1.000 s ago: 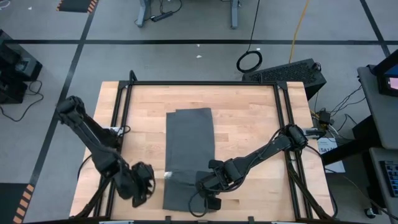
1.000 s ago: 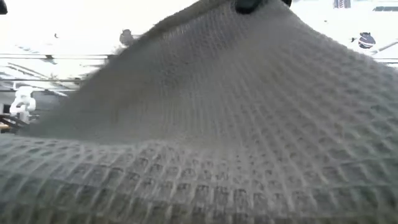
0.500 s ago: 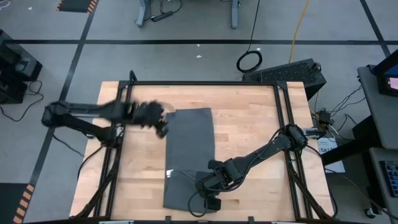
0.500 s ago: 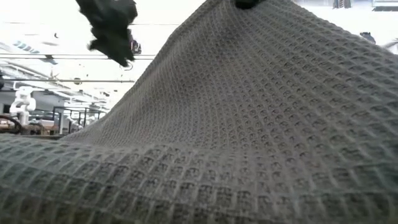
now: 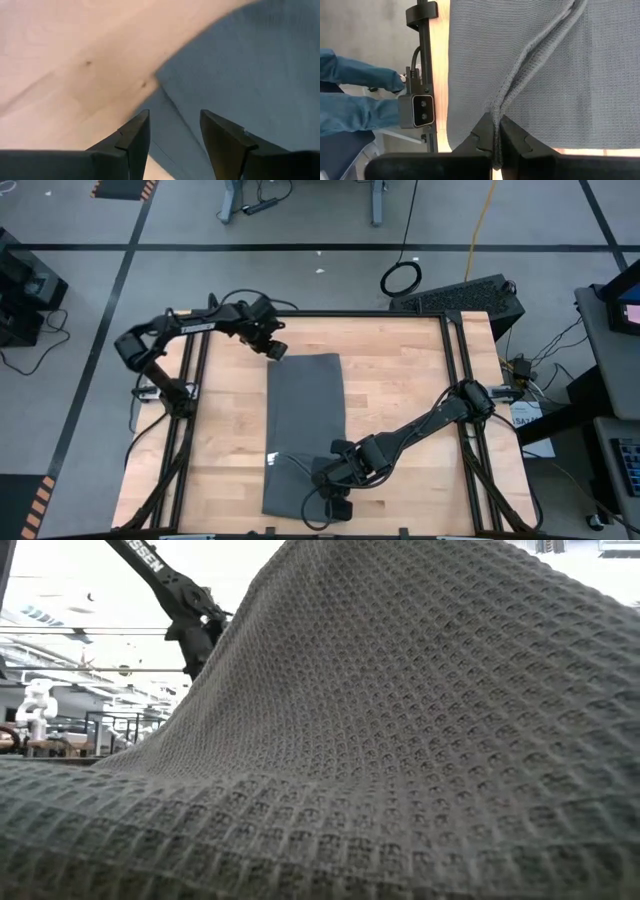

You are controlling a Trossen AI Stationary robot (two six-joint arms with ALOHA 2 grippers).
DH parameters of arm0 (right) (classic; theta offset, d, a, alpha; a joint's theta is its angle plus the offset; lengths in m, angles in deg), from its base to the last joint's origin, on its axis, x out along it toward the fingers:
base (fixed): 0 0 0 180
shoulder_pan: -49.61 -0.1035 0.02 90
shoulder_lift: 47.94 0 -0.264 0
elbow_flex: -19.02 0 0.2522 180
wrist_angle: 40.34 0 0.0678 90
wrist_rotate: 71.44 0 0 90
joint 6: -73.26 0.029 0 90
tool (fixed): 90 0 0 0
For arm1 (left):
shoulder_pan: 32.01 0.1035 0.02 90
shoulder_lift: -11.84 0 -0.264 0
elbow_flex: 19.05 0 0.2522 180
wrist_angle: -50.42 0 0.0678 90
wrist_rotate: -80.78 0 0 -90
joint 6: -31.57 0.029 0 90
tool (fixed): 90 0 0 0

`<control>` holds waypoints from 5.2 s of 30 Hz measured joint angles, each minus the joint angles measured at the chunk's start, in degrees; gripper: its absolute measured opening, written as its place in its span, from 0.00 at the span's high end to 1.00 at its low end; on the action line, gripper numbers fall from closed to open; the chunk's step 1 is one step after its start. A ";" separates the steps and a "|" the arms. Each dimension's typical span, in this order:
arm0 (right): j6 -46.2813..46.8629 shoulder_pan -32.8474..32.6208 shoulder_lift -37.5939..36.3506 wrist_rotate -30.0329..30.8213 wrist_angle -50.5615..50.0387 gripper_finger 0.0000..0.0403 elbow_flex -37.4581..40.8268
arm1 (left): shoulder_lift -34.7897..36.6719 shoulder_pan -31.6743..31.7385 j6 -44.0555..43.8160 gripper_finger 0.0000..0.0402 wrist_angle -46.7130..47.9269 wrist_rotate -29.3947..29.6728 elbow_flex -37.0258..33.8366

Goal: Roll towel into tight, uniform cylinder
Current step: Roll the gray towel

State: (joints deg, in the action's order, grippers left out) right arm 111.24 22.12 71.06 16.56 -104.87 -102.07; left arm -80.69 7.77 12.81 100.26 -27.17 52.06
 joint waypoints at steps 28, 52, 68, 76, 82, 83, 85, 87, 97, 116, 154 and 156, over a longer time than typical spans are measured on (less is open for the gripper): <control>1.90 0.02 0.00 0.20 1.31 1.00 0.00 | -8.77 -6.59 -10.86 0.49 -12.73 10.64 0.02; 1.87 0.02 0.00 0.27 1.30 1.00 0.00 | -4.01 -9.70 -10.78 0.99 -8.37 12.91 0.00; 1.85 0.02 0.00 0.55 3.07 1.00 0.00 | 14.34 -14.64 -13.93 1.00 13.72 9.00 0.79; 1.96 0.04 -0.02 -1.09 3.97 1.00 0.00 | 25.79 -14.82 -18.41 1.00 26.56 5.53 8.55; 1.87 0.02 -0.03 -5.61 8.27 1.00 -0.01 | 24.82 -12.21 -14.82 1.00 27.12 11.61 3.41; 1.87 0.02 -0.04 -5.97 8.88 1.00 0.00 | 24.26 -11.90 -13.88 1.00 25.84 11.90 1.98; 1.87 0.00 -0.04 -6.05 9.99 1.00 -0.02 | 22.86 -11.13 -12.06 1.00 22.60 12.29 -0.65; 1.90 0.02 -0.04 -6.31 10.37 1.00 -0.02 | 21.53 -10.63 -10.94 1.00 19.56 12.91 -2.50; 1.92 0.00 -0.04 -7.15 10.35 1.00 -0.02 | 16.37 -10.23 -6.07 1.00 11.53 18.76 -6.53; 1.82 0.02 -0.04 -7.26 10.30 1.00 -0.02 | 7.66 -10.66 -3.50 0.98 7.96 24.48 -7.23; 1.85 0.07 -0.04 -7.06 11.31 1.00 -0.04 | 3.64 -10.68 22.28 0.51 3.49 9.00 5.60; 1.84 0.07 -0.04 -7.08 11.66 1.00 -0.04 | 0.49 -10.54 23.63 0.52 2.20 7.18 5.57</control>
State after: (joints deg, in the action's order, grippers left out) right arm 113.08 22.19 71.01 9.48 -93.21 -102.11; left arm -80.19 -2.77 36.45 102.45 -19.99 57.63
